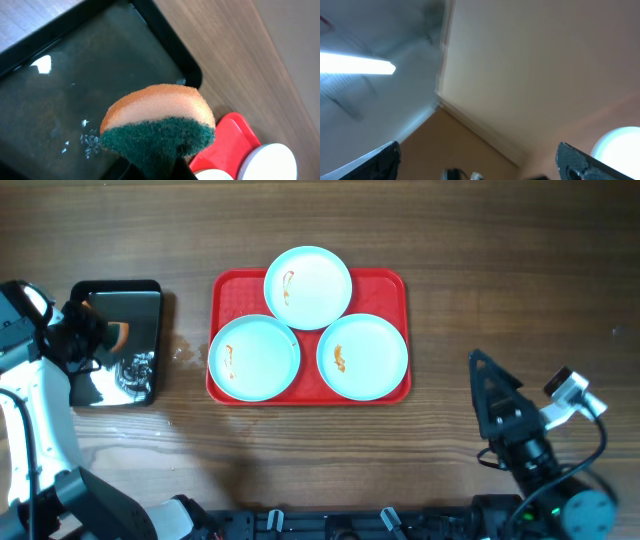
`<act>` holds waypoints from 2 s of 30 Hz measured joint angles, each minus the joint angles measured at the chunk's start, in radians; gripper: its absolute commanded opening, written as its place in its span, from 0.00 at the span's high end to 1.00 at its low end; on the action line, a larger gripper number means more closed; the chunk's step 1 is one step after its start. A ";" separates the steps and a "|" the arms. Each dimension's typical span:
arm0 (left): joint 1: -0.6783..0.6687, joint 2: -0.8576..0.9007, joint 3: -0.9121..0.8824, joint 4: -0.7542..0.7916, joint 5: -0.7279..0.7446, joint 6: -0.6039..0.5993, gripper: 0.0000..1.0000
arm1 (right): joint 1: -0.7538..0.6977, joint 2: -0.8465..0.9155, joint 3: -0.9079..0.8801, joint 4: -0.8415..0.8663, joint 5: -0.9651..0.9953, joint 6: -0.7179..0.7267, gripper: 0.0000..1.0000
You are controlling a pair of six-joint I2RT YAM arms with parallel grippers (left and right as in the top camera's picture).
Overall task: Clean dirty plates on tray and stack at the side
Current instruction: 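Reach the right gripper over the red tray to the left plate rim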
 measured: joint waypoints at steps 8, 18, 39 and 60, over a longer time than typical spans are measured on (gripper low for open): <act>0.000 0.063 0.000 -0.011 -0.051 -0.028 0.96 | 0.002 0.494 0.599 -0.522 -0.265 -0.428 0.00; 0.000 0.067 0.000 -0.032 -0.078 -0.046 0.96 | 0.292 0.999 1.093 -1.178 -0.145 -0.809 0.00; 0.000 0.067 0.000 -0.097 -0.090 -0.047 0.96 | 0.578 1.729 1.259 -1.094 0.009 -0.998 0.00; 0.000 0.067 0.000 -0.103 -0.090 -0.047 0.96 | 0.676 1.939 1.260 -0.940 0.194 -0.887 0.33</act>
